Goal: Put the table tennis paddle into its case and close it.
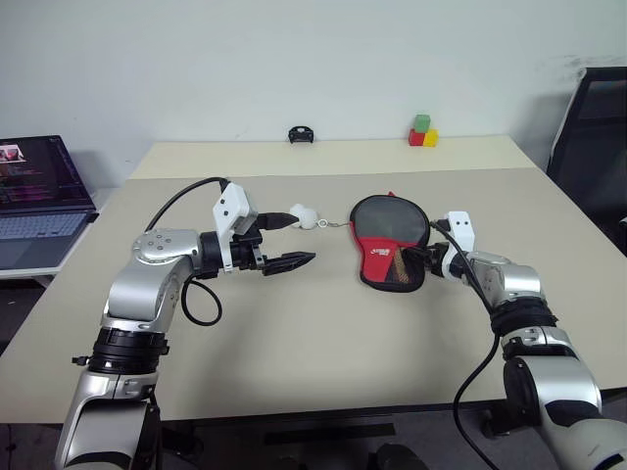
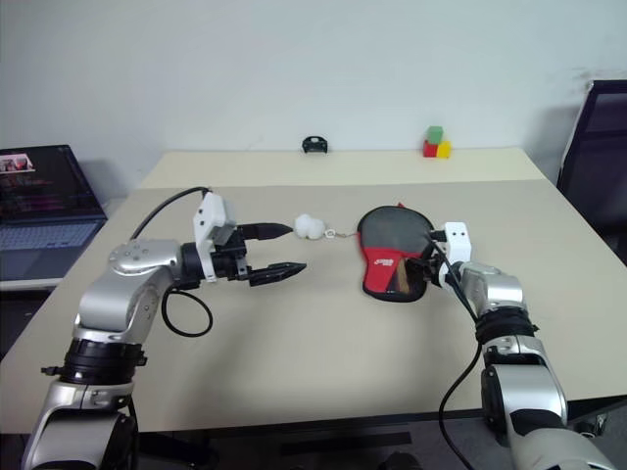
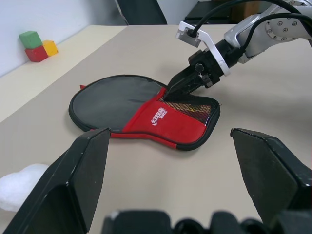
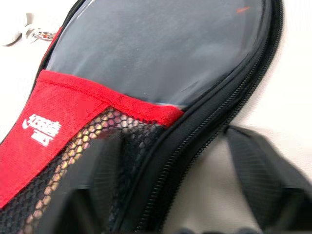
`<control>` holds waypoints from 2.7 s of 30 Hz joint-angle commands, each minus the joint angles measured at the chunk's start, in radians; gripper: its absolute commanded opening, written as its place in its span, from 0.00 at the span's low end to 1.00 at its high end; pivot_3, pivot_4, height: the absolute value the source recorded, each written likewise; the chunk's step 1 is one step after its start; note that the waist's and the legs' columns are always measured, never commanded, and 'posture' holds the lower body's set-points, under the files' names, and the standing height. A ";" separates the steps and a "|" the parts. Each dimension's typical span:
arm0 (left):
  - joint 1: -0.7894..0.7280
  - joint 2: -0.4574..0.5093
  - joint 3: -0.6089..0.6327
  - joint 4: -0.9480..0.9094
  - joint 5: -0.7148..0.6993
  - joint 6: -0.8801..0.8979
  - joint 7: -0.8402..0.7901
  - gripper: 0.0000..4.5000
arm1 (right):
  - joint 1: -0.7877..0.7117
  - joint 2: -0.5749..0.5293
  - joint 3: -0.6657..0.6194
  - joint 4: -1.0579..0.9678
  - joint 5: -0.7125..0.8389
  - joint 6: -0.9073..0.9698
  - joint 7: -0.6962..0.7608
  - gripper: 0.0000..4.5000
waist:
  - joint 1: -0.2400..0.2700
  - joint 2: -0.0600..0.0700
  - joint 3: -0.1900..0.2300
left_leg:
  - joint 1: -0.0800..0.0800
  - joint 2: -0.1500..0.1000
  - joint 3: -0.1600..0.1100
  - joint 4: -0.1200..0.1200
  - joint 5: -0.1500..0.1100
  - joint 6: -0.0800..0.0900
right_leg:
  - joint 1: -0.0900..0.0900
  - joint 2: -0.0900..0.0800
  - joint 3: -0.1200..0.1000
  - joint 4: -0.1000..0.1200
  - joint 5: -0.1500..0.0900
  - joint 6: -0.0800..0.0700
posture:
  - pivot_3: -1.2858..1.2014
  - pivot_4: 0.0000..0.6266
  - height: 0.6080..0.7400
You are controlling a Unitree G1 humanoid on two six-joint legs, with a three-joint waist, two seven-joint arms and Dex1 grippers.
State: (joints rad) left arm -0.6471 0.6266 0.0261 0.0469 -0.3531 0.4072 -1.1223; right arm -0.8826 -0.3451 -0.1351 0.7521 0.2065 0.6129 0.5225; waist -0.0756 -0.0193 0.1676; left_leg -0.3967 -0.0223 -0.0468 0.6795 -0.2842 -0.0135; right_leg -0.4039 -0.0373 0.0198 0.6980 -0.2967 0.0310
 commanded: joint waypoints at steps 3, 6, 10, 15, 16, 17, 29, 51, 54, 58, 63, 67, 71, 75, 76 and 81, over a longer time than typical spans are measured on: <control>-0.010 0.009 0.005 -0.021 -0.015 -0.008 0.004 0.96 | -0.011 0.016 -0.001 0.013 0.013 0.028 -0.003 0.29 | 0.000 0.000 0.000 | 0.000 0.000 0.000 0.000 0.000 0.000 | 0.000 0.000 0.000 0.000 0.000 0.000 | 0.52 0.24 1.00; -0.004 0.013 0.004 -0.023 -0.015 -0.006 -0.001 0.96 | -0.008 0.024 -0.010 0.002 0.029 0.048 -0.005 0.08 | 0.000 0.000 0.000 | 0.000 0.000 0.000 0.000 0.000 0.000 | 0.000 0.000 0.000 0.000 0.000 0.000 | 0.52 0.24 1.00; 0.023 0.035 0.000 -0.027 -0.014 0.002 -0.024 0.96 | 0.015 0.040 -0.009 -0.071 0.055 0.110 0.007 0.01 | -0.001 0.000 0.000 | 0.000 0.000 0.000 0.000 0.000 0.000 | 0.000 0.000 0.000 0.000 0.000 0.000 | 0.52 0.24 1.00; 0.087 0.087 0.002 -0.042 -0.023 0.011 -0.074 0.96 | 0.086 0.062 0.004 -0.283 0.102 0.247 0.009 0.01 | -0.005 0.000 0.000 | -0.001 0.001 -0.001 -0.001 0.000 0.000 | -0.001 0.000 0.000 0.000 0.000 0.000 | 0.52 0.24 1.00; 0.103 0.100 0.003 -0.049 -0.025 0.013 -0.086 0.96 | 0.105 0.066 0.009 -0.337 0.111 0.280 0.010 0.01 | -0.005 0.000 0.000 | -0.002 0.001 0.000 -0.002 0.000 0.000 | -0.002 0.000 0.000 -0.001 0.000 0.000 | 0.52 0.24 1.00; 0.128 0.117 0.004 -0.061 -0.031 0.017 -0.103 0.96 | 0.134 0.072 0.016 -0.410 0.127 0.325 0.009 0.01 | -0.006 0.001 0.000 | -0.001 0.001 0.000 -0.002 0.000 0.000 | -0.002 0.000 0.000 -0.001 0.000 0.000 | 0.52 0.24 1.00; 0.310 0.197 0.014 -0.210 -0.098 0.076 -0.155 0.96 | 0.354 0.100 0.033 -0.900 0.254 0.636 -0.046 0.01 | 0.009 0.001 0.001 | -0.002 0.001 -0.002 -0.003 0.000 0.000 | -0.002 0.000 -0.001 -0.001 0.000 0.000 | 0.52 0.24 1.00; 0.421 0.245 0.007 -0.351 -0.177 0.150 -0.143 0.96 | 0.675 0.391 -0.160 -1.419 0.339 1.002 -0.306 0.01 | 0.028 0.001 0.001 | -0.002 0.000 -0.003 -0.003 0.000 0.000 | -0.001 0.000 -0.003 -0.003 -0.001 0.000 | 0.52 0.24 1.00; 0.417 0.245 0.003 -0.351 -0.177 0.151 -0.145 0.96 | 0.693 0.400 -0.160 -1.432 0.353 1.002 -0.323 0.01 | 0.027 0.001 0.001 | -0.002 0.000 -0.003 -0.003 0.000 0.000 | -0.001 0.000 -0.003 -0.003 -0.001 0.000 | 0.52 0.24 1.00; 0.415 0.245 -0.001 -0.350 -0.176 0.149 -0.148 0.96 | 0.721 0.395 -0.162 -1.453 0.382 1.002 -0.339 0.01 | 0.028 0.001 0.001 | -0.002 0.000 -0.003 -0.003 0.000 0.000 | -0.001 0.000 -0.003 -0.003 -0.001 0.000 | 0.52 0.24 1.00; 0.418 0.243 -0.007 -0.351 -0.172 0.145 -0.147 0.96 | 0.738 0.371 -0.172 -1.457 0.415 1.002 -0.355 0.01 | 0.027 0.001 0.001 | -0.002 0.000 -0.003 -0.003 0.000 0.000 | -0.001 0.000 -0.003 -0.003 -0.001 0.000 | 0.52 0.24 1.00; 0.415 0.240 -0.015 -0.346 -0.167 0.138 -0.146 0.96 | 0.743 0.357 -0.179 -1.452 0.436 1.002 -0.368 0.01 | 0.028 0.001 0.001 | -0.002 0.000 -0.003 -0.003 0.000 0.000 | -0.001 0.000 -0.003 -0.004 -0.001 0.000 | 0.52 0.24 1.00; 0.406 0.239 -0.023 -0.337 -0.163 0.131 -0.147 0.96 | 0.747 0.348 -0.174 -1.448 0.456 1.002 -0.380 0.01 | 0.028 0.001 0.001 | -0.002 0.000 -0.003 -0.003 0.000 0.000 | -0.001 0.000 -0.003 -0.004 -0.001 0.000 | 0.52 0.24 1.00; 0.406 0.235 -0.028 -0.337 -0.160 0.127 -0.145 0.96 | 0.747 0.344 -0.182 -1.447 0.459 1.002 -0.401 0.01 | 0.028 0.001 0.001 | -0.002 0.000 -0.003 -0.003 0.000 0.000 | -0.001 0.000 -0.003 -0.004 -0.001 0.000 | 0.52 0.24 1.00; 0.407 0.234 -0.030 -0.338 -0.159 0.126 -0.144 0.96 | 0.747 0.344 -0.187 -1.448 0.458 1.002 -0.405 0.06 | 0.028 0.001 0.001 | -0.002 0.000 -0.003 -0.003 0.000 0.000 | -0.001 0.000 -0.003 -0.004 -0.001 0.000 | 0.52 0.24 1.00; 0.406 0.233 -0.034 -0.336 -0.160 0.119 -0.139 0.96 | 0.760 0.335 -0.208 -1.463 0.463 1.002 -0.420 0.39 | 0.029 0.001 0.001 | -0.002 0.000 -0.003 -0.003 0.000 0.000 | 0.000 0.000 -0.003 -0.004 -0.001 0.000 | 0.52 0.24 1.00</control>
State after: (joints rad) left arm -0.2291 0.8567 -0.0151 -0.2686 -0.5077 0.5394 -1.2581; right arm -0.1379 0.0051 -0.3285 -0.6866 0.6677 1.6043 0.1171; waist -0.0470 -0.0182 0.1683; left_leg -0.3985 -0.0222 -0.0502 0.6760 -0.2844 -0.0134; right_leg -0.4043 -0.0377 0.0167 0.6938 -0.2974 0.0306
